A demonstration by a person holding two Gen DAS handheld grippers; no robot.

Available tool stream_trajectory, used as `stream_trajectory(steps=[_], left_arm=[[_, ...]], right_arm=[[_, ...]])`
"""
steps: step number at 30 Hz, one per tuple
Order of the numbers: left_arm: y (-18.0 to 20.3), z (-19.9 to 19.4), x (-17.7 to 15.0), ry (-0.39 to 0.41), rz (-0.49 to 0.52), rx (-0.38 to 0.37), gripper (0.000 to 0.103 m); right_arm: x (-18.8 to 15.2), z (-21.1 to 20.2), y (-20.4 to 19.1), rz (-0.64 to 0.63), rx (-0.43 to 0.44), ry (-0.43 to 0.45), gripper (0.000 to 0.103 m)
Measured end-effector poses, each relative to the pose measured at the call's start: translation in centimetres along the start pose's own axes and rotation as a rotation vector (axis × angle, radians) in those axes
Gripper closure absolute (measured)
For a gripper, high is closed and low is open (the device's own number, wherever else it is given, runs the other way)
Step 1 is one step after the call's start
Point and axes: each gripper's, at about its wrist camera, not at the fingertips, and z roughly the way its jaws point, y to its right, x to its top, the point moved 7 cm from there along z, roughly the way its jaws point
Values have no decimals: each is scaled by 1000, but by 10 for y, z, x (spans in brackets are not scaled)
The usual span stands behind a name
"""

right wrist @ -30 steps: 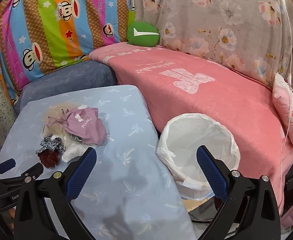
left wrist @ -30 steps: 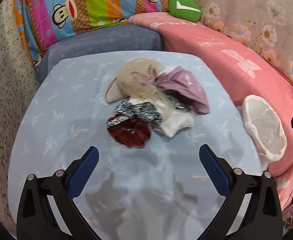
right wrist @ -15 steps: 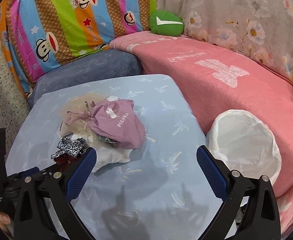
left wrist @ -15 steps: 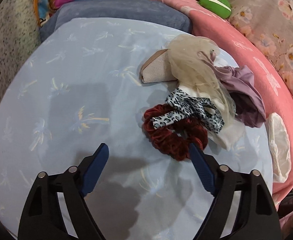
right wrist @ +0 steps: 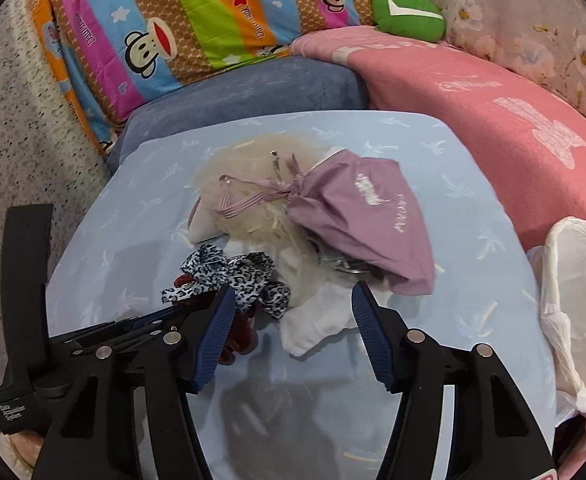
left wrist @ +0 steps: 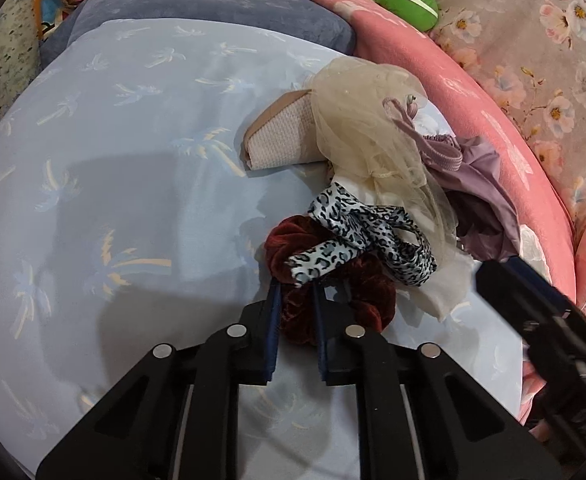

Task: Collect trash
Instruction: 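Grasp the dark red scrunchie with the left tool while the right tool grasps the leopard scarf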

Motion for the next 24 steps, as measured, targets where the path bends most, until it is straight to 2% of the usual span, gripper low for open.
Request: stream_trajectory(steps=[4, 7, 8, 9, 11, 17, 24], left_arm=[[-13, -4, 2, 4, -4, 17, 89], [-18, -5, 4, 3, -2, 25, 89], [-19, -6, 3, 5, -1, 26, 89], [-16, -5, 7, 6, 0, 27, 89], [-16, -7, 8, 12, 7, 31, 89], [-3, -21, 17, 44, 39, 19, 92], [43, -57, 33, 132, 136, -28, 92]], right_arm=[[-4, 26, -14, -18, 21, -45, 52], [-9, 44, -17, -14, 29, -90, 63], [-11, 48, -17, -9, 36, -103, 73], [-13, 53, -17, -7, 41, -118, 88], [-15, 54, -17, -2, 49, -123, 98], [0, 17, -11, 3, 44, -35, 100], [32, -56, 17, 39, 19, 99, 100]])
